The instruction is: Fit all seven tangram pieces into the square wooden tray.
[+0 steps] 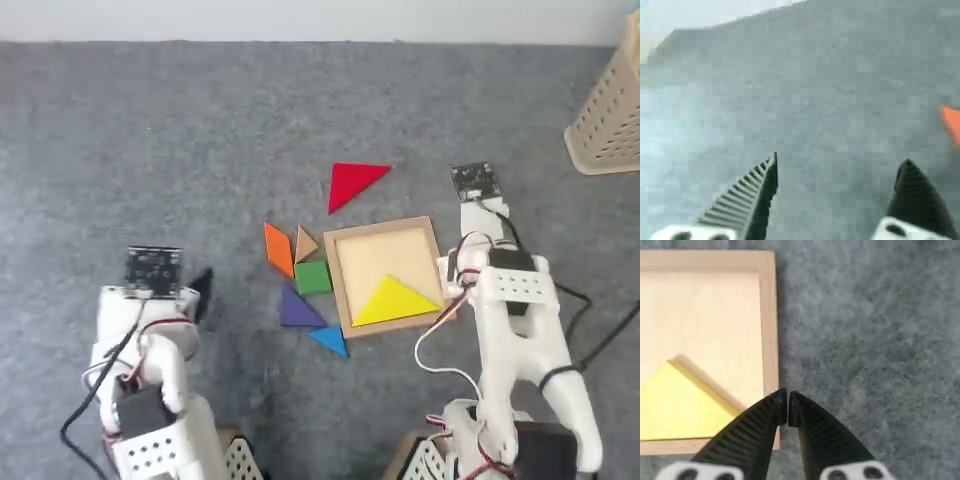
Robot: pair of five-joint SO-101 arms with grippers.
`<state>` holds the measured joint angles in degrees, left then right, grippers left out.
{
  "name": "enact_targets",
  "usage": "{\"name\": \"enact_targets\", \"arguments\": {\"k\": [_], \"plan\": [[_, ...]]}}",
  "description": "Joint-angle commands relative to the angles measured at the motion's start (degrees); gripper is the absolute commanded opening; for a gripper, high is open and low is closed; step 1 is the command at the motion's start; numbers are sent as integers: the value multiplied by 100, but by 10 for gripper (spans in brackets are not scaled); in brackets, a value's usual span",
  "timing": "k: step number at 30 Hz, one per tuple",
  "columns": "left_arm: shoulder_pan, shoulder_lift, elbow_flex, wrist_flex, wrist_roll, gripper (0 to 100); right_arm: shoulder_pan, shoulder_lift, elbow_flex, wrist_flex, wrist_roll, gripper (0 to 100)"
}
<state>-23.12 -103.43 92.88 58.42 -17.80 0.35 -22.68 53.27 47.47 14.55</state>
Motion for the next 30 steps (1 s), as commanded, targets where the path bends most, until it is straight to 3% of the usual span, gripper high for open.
{"name": "enact_targets", "arguments": {"k": [1,8,12,17,30], "plan": [[615,-88,-119,492,-44,353,-48,-40,-835,295,237,6],[835,-88,365,695,-88,353,-1226,1868,-4062,1745,835,6],[835,-88,365,782,-88,353,-1543,3336,-5741,1824,1495,13],[835,-88,365,818,-97,353,-1684,4532,-6840,1745,1688,116],[844,-88,365,835,-97,353,-2721,5727,-6963,-1121,325,127]]}}
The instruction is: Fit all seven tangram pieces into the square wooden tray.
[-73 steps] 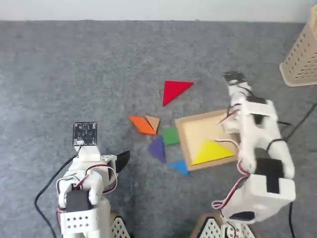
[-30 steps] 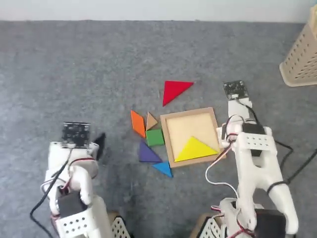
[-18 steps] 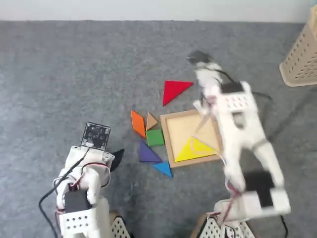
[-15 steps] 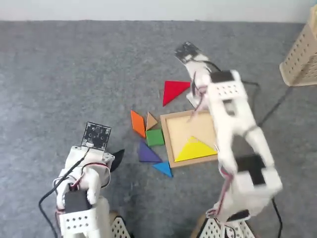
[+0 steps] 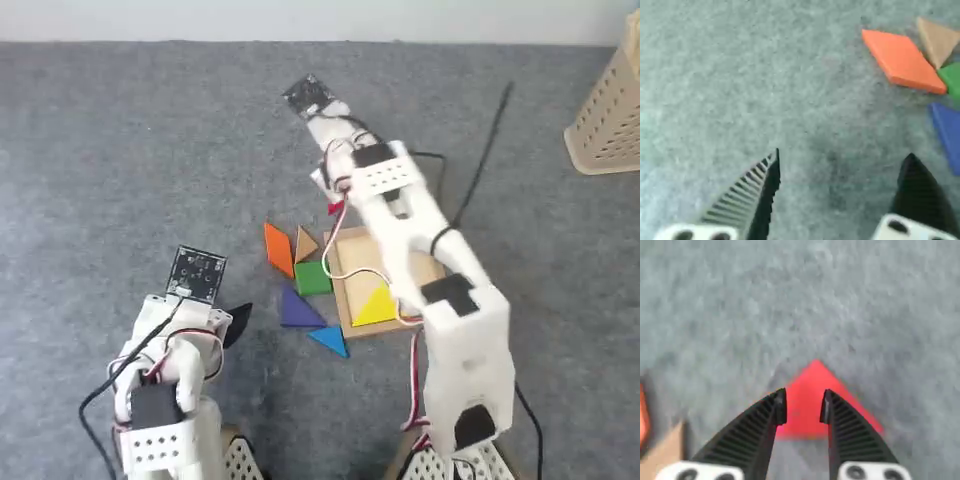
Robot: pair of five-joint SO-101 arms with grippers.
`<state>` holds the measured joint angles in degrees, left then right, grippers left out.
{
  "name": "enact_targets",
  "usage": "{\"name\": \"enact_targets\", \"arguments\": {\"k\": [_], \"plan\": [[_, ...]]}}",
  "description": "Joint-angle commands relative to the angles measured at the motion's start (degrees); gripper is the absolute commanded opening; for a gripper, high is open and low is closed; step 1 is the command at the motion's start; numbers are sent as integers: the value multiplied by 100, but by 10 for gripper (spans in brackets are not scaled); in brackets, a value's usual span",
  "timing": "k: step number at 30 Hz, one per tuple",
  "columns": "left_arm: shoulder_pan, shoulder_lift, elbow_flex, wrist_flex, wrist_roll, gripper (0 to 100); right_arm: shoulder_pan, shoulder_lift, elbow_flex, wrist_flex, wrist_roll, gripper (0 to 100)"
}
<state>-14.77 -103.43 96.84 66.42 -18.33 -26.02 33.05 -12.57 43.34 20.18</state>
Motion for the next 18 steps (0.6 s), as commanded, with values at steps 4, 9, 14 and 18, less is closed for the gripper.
{"name": "enact_targets", "arguments": {"k": [4,9,14,18], "plan": [[9,-88,-31,35,-44,353,48,725,-396,-1033,-308,127],[9,-88,-31,35,-44,353,330,840,-765,-224,-308,123],[0,-88,-31,35,-44,353,673,857,-1248,1209,-308,123],[0,-88,-31,35,-44,353,1033,831,-1477,2132,-316,122]]}}
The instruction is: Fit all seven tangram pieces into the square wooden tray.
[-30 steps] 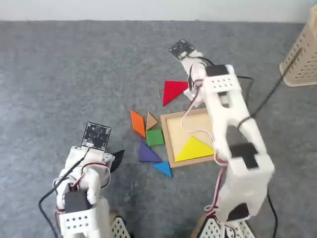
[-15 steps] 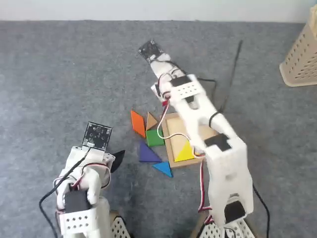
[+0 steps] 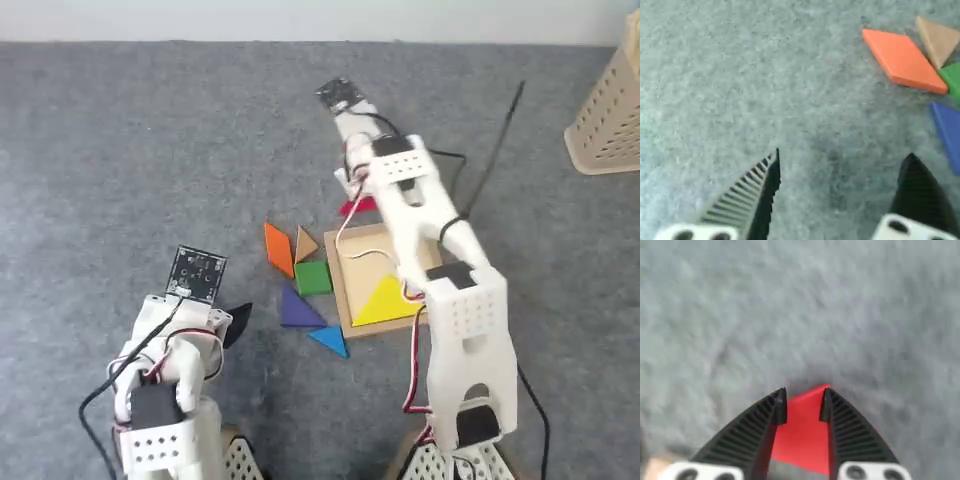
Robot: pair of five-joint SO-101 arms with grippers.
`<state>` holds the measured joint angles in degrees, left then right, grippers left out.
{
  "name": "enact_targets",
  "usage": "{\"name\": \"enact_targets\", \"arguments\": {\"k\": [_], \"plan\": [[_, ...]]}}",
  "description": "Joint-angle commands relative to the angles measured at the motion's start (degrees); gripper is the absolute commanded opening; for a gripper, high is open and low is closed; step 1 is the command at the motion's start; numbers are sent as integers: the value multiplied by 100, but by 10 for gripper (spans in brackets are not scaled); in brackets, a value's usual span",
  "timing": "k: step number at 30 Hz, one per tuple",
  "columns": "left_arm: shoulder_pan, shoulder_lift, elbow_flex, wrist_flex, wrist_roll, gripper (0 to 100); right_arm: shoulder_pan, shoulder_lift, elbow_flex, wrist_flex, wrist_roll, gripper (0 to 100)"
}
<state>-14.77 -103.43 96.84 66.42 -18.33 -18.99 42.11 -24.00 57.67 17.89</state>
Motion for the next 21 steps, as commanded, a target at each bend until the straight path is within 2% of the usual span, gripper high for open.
{"name": "enact_targets", "arguments": {"k": [1,6,17,21], "plan": [[0,-88,-31,35,-44,353,418,-75,-404,884,-88,122],[0,-88,-31,35,-44,353,936,-75,-624,1156,-97,64],[0,-88,-31,35,-35,353,2308,-75,-633,1174,-62,66],[9,-88,-31,35,-35,353,2141,-295,-730,1218,-88,76]]}}
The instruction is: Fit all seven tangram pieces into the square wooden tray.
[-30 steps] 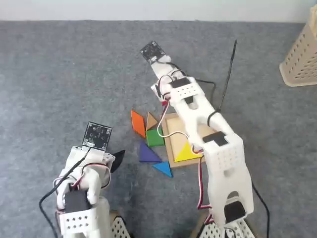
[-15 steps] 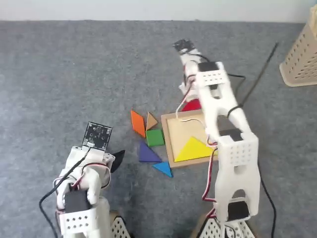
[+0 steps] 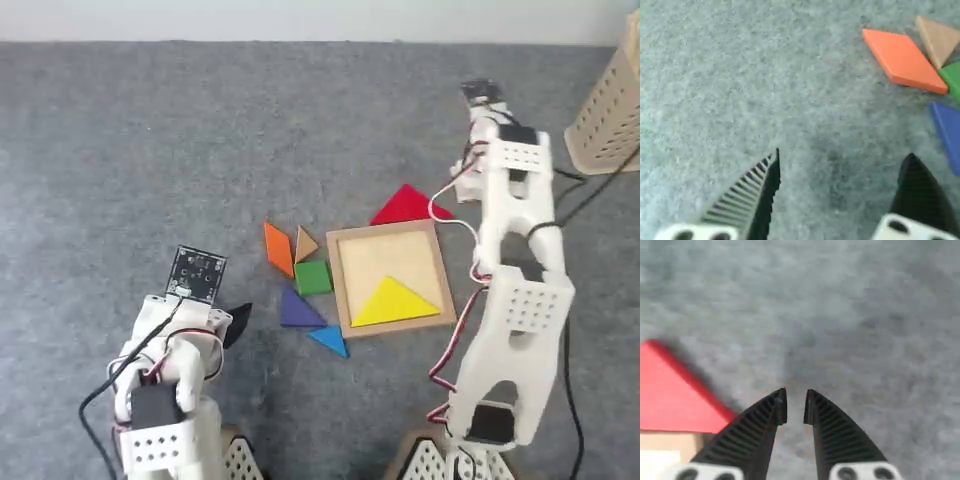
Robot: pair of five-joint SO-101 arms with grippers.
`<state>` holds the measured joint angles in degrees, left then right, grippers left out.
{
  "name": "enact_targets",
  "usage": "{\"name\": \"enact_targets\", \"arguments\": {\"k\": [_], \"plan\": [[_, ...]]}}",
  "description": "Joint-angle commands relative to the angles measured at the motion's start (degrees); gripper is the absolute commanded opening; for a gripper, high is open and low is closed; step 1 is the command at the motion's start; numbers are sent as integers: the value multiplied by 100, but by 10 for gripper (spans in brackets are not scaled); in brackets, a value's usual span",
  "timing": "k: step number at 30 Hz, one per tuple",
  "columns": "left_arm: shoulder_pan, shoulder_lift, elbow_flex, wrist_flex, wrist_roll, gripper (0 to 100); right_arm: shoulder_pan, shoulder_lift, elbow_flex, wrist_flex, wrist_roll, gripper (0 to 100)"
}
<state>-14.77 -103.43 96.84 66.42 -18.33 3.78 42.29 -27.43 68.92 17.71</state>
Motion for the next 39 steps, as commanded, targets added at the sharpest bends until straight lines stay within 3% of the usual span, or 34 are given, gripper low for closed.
{"name": "enact_targets", "arguments": {"k": [1,8,12,16,22,28,35,39], "plan": [[9,-88,-31,35,-35,353,-295,-426,-404,189,-70,86],[9,-88,-31,35,-35,353,-1675,-743,-396,453,-79,229],[9,-88,-31,35,-35,353,-1947,-743,-396,374,-79,305],[9,-88,-31,35,-35,353,-1903,-470,-369,251,-79,291],[0,-88,-31,70,-35,353,-1578,92,-396,356,-79,210],[0,-88,-31,70,-35,353,-646,84,-396,462,-404,107],[0,-88,-31,70,-35,353,532,119,-378,769,-545,95],[18,-88,-31,62,-35,353,1138,101,-369,1033,-141,91]]}}
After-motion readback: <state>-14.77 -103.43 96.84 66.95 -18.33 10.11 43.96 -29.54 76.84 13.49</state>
